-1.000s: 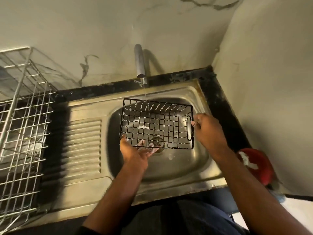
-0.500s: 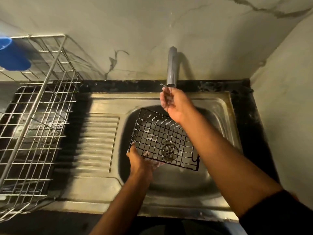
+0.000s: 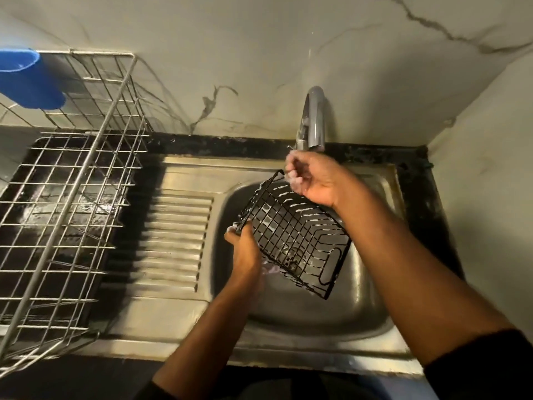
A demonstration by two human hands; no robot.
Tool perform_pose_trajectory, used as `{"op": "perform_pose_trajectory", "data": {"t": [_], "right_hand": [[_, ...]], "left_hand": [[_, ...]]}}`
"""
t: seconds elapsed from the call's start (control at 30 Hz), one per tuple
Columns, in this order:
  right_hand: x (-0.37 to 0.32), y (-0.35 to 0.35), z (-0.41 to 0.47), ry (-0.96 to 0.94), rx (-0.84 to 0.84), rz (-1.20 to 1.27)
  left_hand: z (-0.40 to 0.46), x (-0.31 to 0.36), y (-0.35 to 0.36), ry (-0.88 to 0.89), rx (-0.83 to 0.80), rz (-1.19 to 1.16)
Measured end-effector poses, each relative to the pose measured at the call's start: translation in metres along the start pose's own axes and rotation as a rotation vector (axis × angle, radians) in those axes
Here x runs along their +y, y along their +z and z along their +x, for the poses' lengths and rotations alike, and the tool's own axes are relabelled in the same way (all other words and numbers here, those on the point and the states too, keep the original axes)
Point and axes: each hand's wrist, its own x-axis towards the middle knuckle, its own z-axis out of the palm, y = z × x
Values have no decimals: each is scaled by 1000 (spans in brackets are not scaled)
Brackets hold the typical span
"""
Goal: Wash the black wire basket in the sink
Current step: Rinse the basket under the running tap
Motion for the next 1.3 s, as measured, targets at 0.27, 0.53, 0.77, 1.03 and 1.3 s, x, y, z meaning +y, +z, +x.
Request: {"op": "perform_pose_trajectory", "data": {"t": [0.27, 0.53, 0.77, 1.03, 1.3], "right_hand": [[7, 2, -15, -248, 114, -488], [6, -4, -1, -88, 148, -272], [-8, -20, -4, -97, 26, -138], [1, -5, 12, -55, 15, 114], [3, 0, 23, 0, -7, 93]], "left_hand": [[-10, -2, 4, 317, -69, 301], [-4, -10, 6, 424, -137, 394], [5, -10, 11, 444, -113, 351], [16, -9, 20, 443, -105, 324], [28, -12, 18, 482, -118, 193]]}}
